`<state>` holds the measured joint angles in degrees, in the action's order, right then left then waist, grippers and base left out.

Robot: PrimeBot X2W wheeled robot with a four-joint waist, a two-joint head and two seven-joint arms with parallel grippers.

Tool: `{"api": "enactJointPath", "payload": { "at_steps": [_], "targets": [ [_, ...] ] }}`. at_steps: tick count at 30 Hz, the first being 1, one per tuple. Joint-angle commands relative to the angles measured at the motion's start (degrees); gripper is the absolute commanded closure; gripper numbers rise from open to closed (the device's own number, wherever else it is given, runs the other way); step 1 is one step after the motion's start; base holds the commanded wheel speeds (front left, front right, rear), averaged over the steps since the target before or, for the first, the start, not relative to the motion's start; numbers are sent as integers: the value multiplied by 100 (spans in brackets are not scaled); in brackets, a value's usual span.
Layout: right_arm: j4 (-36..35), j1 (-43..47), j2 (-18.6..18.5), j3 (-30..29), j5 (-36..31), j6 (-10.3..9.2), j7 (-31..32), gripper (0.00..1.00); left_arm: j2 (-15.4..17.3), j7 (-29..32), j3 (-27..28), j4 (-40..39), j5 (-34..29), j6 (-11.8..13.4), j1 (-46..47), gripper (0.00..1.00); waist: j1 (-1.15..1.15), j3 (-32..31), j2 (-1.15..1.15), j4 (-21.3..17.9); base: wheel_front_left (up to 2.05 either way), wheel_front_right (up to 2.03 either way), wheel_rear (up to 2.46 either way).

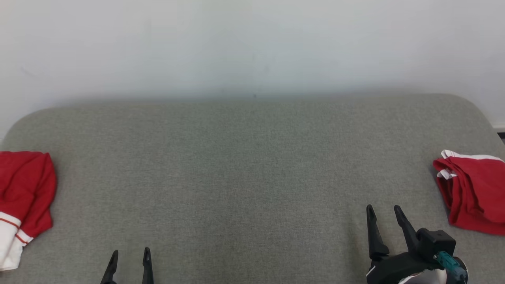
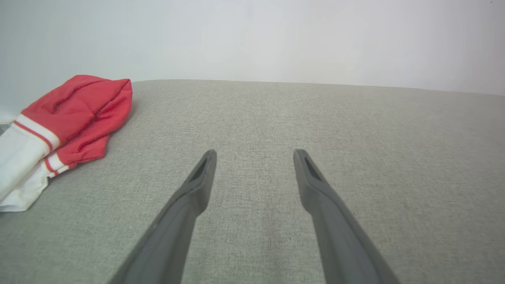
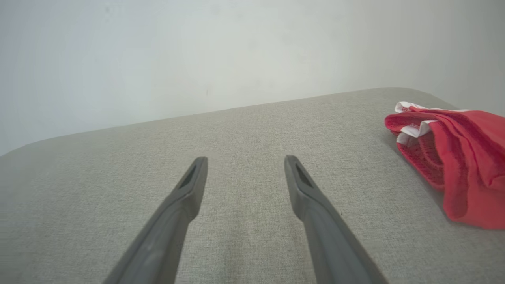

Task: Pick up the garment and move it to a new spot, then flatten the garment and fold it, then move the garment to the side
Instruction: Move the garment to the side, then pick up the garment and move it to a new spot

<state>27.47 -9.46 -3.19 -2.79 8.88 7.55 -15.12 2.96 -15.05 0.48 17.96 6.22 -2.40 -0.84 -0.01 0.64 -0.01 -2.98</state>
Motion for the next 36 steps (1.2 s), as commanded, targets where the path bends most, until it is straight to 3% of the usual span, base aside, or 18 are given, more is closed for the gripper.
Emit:
{"api": "enactJointPath", "payload": {
  "at_steps": [1, 19, 31, 36],
  "targets": [
    [-35, 102, 17, 12, 24, -14, 1, 0, -9, -18, 17, 20, 30, 32, -74, 0, 1, -199, 1, 169, 0, 0, 0],
    [-63, 180, 32, 345, 25, -14, 1, 0, -10, -18, 325, 124, 84, -3, -202, 0, 1, -491, 1, 256, 0, 0, 0],
    [14, 226, 32, 474, -14, -14, 0, 0, -11, -18, 323, 46, 157, 66, -218, 0, 1, -444, 1, 110, 0, 0, 0],
    [-17, 238, 33, 452, -71, -14, 1, 0, -11, -18, 291, 72, 191, 81, -164, 0, 1, -380, 1, 221, 0, 0, 0]
  ]
}}
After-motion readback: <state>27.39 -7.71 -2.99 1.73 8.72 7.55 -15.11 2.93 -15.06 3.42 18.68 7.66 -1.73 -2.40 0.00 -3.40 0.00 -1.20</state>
